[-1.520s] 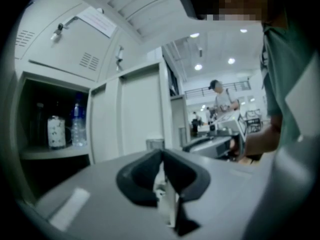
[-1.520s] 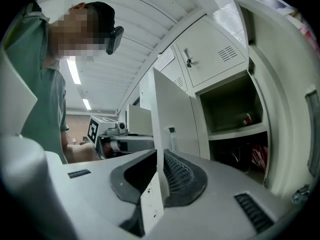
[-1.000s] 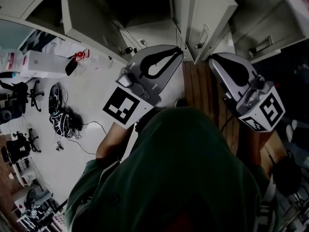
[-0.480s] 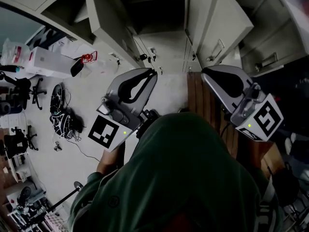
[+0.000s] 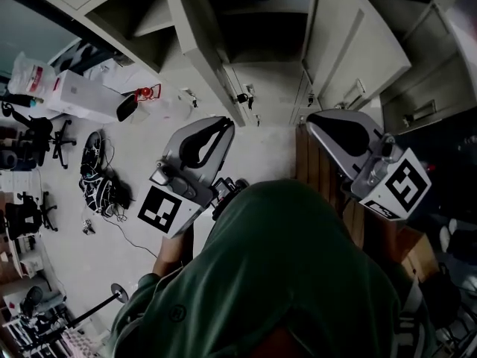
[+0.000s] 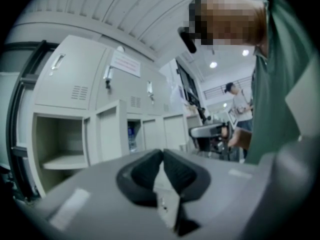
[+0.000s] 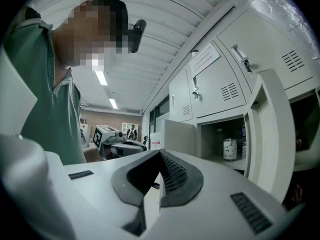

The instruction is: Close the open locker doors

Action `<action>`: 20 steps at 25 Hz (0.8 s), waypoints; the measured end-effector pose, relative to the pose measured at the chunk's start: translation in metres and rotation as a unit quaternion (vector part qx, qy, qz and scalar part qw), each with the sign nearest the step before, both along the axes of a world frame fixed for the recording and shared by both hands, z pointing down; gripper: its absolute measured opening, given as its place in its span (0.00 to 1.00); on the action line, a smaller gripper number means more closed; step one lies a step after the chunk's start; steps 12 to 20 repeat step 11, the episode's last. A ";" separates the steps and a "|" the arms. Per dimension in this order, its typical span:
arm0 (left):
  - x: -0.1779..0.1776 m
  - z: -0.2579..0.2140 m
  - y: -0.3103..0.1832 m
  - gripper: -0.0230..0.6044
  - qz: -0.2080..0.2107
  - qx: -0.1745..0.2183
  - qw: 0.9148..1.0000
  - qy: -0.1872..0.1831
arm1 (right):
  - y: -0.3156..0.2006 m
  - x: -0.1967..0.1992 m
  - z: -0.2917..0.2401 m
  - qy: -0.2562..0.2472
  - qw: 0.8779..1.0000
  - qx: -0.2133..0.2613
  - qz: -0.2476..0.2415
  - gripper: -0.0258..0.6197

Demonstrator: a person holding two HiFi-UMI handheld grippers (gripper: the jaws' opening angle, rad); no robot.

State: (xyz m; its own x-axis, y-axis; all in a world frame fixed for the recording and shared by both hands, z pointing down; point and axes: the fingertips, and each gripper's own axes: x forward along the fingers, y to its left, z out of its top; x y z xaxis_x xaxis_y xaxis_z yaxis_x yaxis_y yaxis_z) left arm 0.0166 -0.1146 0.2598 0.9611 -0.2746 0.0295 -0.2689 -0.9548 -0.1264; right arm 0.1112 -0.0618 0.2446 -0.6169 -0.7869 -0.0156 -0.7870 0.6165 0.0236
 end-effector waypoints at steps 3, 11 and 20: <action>-0.009 -0.001 -0.006 0.07 -0.006 0.000 1.000 0.002 | -0.006 -0.009 -0.002 -0.001 1.000 0.002 -0.005 0.05; -0.037 0.004 -0.022 0.07 -0.018 -0.005 1.000 0.003 | -0.021 -0.032 -0.001 -0.001 1.000 -0.002 -0.009 0.05; -0.037 0.004 -0.022 0.07 -0.018 -0.005 1.000 0.003 | -0.021 -0.032 -0.001 -0.001 1.000 -0.002 -0.009 0.05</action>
